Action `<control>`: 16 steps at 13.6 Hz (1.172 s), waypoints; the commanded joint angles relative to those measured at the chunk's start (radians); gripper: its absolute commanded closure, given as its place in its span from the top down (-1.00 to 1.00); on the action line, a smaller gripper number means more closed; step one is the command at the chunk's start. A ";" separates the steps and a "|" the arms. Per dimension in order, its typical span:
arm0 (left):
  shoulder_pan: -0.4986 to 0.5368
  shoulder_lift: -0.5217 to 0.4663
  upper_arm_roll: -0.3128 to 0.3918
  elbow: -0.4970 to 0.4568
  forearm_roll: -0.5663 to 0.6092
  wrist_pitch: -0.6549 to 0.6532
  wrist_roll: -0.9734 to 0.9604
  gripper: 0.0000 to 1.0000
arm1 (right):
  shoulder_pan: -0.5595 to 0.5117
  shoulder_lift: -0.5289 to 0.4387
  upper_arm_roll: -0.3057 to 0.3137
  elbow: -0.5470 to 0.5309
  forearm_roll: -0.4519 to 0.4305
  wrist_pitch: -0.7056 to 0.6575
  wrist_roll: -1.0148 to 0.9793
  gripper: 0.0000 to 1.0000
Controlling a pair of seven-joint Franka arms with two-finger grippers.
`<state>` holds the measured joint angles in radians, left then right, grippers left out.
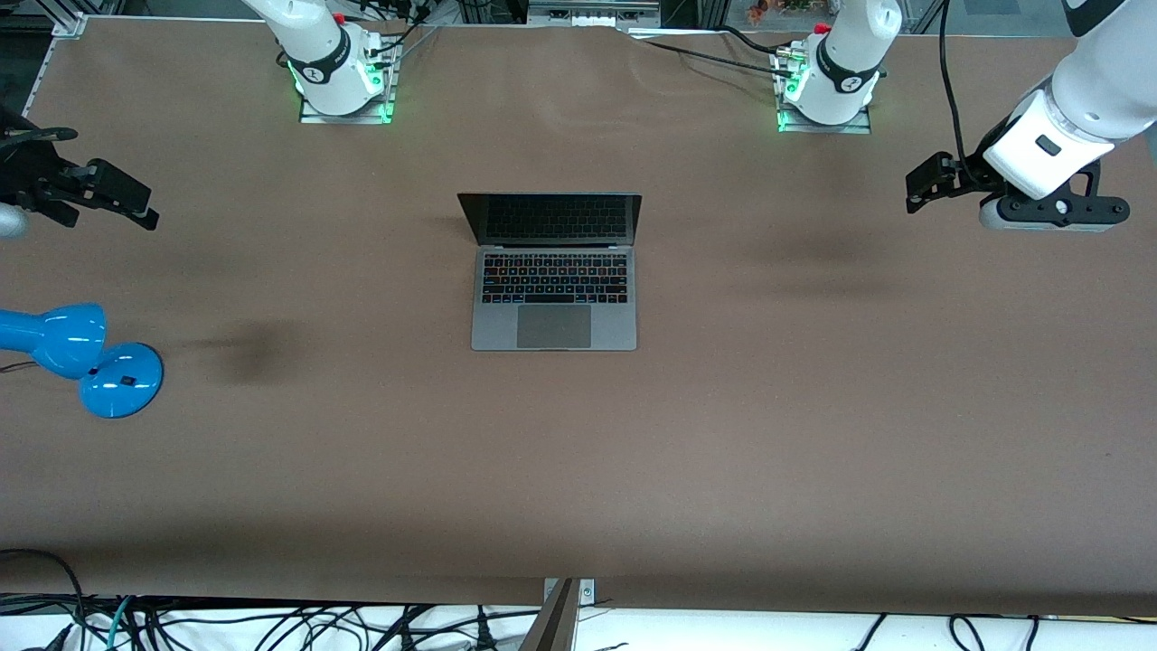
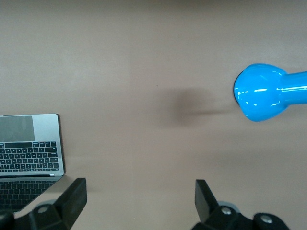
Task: Close laptop with both arms from behind
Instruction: 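Move both grippers from rest toward the open laptop's screen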
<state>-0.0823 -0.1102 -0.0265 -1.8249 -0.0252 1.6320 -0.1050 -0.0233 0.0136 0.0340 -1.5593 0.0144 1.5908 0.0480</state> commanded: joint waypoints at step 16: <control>0.001 -0.006 -0.216 -0.011 -0.129 -0.030 -0.234 1.00 | -0.004 -0.020 0.009 -0.082 0.002 0.008 -0.020 1.00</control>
<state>-0.0855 -0.1086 -0.2088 -1.8336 -0.1193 1.6082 -0.2922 -0.0232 0.0146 0.0348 -1.6126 0.0144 1.5953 0.0428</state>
